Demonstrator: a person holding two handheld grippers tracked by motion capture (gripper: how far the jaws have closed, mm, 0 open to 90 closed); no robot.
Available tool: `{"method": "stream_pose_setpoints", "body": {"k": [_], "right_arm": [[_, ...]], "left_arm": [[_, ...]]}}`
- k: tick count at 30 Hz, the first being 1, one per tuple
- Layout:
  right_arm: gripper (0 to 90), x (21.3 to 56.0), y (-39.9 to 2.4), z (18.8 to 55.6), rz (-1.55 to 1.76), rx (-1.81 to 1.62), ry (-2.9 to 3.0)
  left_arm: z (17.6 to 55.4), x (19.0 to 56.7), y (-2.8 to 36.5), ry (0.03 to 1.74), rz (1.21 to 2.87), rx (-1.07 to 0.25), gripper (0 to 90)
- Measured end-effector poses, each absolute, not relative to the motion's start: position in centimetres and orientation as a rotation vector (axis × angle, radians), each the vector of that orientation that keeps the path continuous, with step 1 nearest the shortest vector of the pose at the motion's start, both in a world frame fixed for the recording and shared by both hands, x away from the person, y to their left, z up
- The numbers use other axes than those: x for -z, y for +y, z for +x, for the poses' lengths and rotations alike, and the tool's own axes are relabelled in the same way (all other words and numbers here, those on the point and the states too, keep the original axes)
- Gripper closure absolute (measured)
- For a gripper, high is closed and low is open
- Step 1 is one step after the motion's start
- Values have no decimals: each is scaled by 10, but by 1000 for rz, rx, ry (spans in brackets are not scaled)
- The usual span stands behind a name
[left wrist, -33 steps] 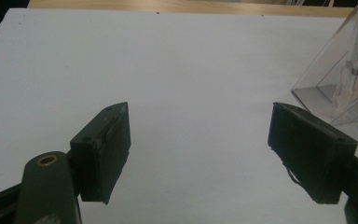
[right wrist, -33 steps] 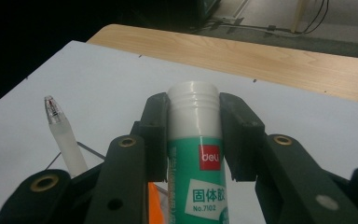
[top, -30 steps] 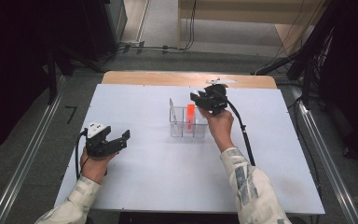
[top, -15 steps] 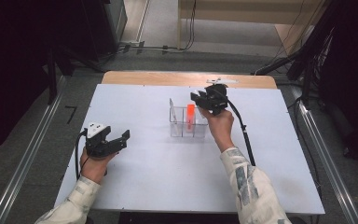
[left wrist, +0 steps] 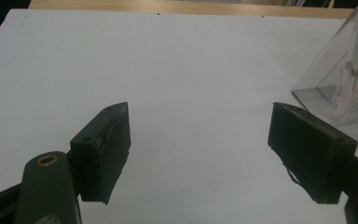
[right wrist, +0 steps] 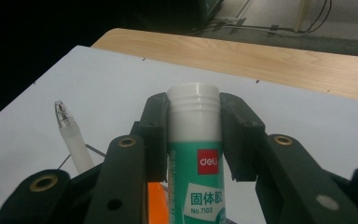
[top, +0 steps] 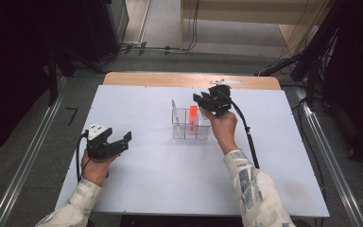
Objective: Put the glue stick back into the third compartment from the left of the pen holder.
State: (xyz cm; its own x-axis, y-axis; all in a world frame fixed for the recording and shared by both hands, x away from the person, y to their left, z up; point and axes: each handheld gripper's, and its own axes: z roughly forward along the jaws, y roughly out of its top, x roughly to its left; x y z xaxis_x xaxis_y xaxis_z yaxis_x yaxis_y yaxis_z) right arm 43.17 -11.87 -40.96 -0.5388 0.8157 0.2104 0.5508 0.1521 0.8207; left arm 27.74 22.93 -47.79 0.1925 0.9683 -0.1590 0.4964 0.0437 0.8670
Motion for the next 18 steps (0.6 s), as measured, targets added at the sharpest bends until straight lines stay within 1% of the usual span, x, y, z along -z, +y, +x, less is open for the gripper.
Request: {"method": "stream_pose_setpoints", "body": {"k": [18], "right_arm": [[623,409,-120,432,1328,-1341,2157]], "left_arm": [[278,478,229,1432,1583,-672,214]]}}
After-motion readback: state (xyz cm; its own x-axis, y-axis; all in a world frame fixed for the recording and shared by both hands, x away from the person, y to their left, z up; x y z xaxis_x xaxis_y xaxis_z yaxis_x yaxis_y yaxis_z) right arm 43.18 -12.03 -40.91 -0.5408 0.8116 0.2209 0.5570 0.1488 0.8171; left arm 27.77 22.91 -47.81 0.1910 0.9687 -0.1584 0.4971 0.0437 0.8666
